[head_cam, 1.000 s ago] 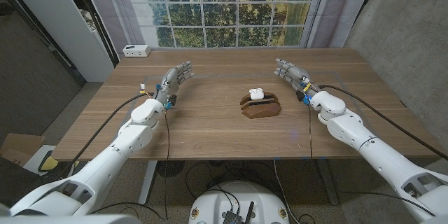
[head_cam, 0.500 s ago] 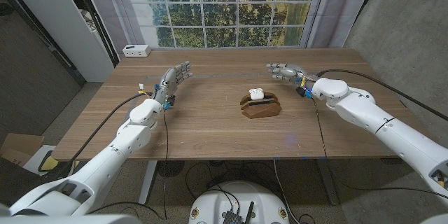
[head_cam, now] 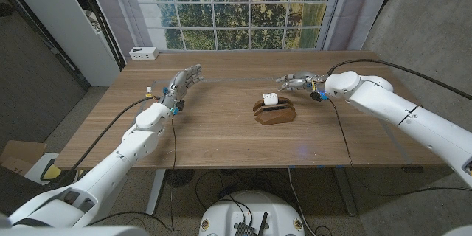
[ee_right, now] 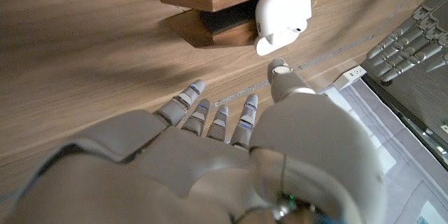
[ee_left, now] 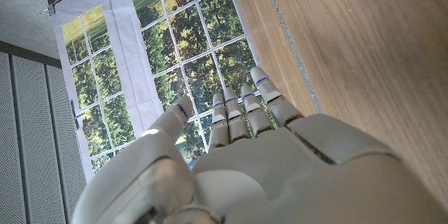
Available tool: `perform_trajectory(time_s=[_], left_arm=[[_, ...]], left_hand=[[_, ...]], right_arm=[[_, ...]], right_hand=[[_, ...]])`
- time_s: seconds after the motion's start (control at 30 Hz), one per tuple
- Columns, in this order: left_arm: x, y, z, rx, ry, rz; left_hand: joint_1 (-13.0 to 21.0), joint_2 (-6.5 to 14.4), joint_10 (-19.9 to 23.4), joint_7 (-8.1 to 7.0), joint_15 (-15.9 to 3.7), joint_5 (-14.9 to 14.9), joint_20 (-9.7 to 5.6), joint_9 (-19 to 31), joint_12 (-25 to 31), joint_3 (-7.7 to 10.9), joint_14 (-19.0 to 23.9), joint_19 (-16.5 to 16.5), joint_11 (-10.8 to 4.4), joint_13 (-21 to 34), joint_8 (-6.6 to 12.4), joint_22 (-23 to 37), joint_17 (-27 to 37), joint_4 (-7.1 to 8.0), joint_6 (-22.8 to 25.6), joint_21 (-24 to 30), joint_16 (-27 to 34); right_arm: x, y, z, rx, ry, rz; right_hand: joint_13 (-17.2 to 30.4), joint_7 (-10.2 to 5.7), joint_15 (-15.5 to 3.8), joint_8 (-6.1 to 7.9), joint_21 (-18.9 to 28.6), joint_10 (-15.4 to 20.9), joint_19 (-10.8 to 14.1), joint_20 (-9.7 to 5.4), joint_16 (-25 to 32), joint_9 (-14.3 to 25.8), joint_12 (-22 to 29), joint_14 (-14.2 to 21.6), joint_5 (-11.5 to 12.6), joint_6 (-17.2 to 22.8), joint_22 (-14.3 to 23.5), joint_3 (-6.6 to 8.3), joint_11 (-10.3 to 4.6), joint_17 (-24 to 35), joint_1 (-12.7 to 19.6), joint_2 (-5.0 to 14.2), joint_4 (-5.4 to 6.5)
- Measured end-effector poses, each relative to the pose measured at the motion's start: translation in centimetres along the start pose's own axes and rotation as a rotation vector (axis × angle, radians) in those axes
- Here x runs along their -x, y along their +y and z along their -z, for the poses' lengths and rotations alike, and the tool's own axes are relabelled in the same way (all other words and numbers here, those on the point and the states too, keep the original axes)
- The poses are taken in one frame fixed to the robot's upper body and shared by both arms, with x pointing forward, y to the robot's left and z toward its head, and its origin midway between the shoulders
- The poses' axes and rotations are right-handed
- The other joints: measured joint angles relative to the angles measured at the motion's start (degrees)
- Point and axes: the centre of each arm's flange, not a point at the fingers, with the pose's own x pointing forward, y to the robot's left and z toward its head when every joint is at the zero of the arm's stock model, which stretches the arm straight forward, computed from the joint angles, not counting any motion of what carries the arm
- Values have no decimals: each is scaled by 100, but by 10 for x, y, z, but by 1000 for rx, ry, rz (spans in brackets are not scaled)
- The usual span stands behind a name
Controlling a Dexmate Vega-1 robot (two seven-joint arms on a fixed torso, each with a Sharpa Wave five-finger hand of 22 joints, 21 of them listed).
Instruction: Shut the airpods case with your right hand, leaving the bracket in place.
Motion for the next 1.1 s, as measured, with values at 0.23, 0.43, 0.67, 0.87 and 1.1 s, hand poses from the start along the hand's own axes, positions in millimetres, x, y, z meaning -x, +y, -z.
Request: perform_trajectory(time_s=[0.23, 0.43, 0.67, 0.87, 1.1], left_arm=[[3, -1, 1, -2, 4, 0], [6, 0, 2, -2, 5, -4], [9, -1, 4, 0, 9, -9], [11, -2, 6, 2, 13, -10], [11, -2, 6, 4, 16, -11]], left_hand=[[0, 0, 0, -21, 0, 0, 0, 0, 0, 0, 0, 0, 0, 7, 0, 0, 0, 0, 40, -21, 0], [0, 0, 0, 2, 0, 0, 0, 0, 0, 0, 0, 0, 0, 27, 0, 0, -1, 0, 62, -32, 0], [-2, -2, 0, 10, 0, 0, 0, 0, 0, -16, 0, 0, 0, 27, 0, -1, -1, -16, 70, -43, 0], [-25, -24, 0, 41, 0, 0, 0, -1, 0, -16, 0, 0, 0, 26, 0, -1, -1, -16, 101, -65, 0], [-25, -24, 0, 9, -32, 0, 31, -1, 0, -16, 32, -31, 0, 26, 0, -1, -1, -16, 132, -65, 0]], right_arm=[[-2, 8, -6, 67, 48, -45], [-3, 14, -10, 105, 71, -72], [-4, 21, -15, 132, 76, -95], [-4, 25, -18, 138, 70, -104], [-5, 31, -18, 133, 56, -101]], right_hand=[[0, -20, 12, -27, 0, -93, -154, 11, 3, 0, 0, -92, 0, -20, 0, 24, -32, 0, 146, -58, -24], [-1, -21, 21, -25, 0, -206, -246, 42, 3, -1, 0, -162, 0, -21, 1, 49, -84, 0, 290, -51, 1], [-1, -18, 21, 34, 0, -206, -287, 62, 3, -1, 0, -162, 0, 110, 1, 49, -84, 1, 343, -44, 1], [-1, -22, 21, 58, 0, -206, -308, 41, 3, -2, 0, -162, 0, 237, 1, 70, -83, 1, 396, -50, 29], [-16, -20, 2, 182, 32, 19, -248, 29, 115, 26, 117, 27, 0, 642, -2, 17, -73, 1, 440, -51, 81]])
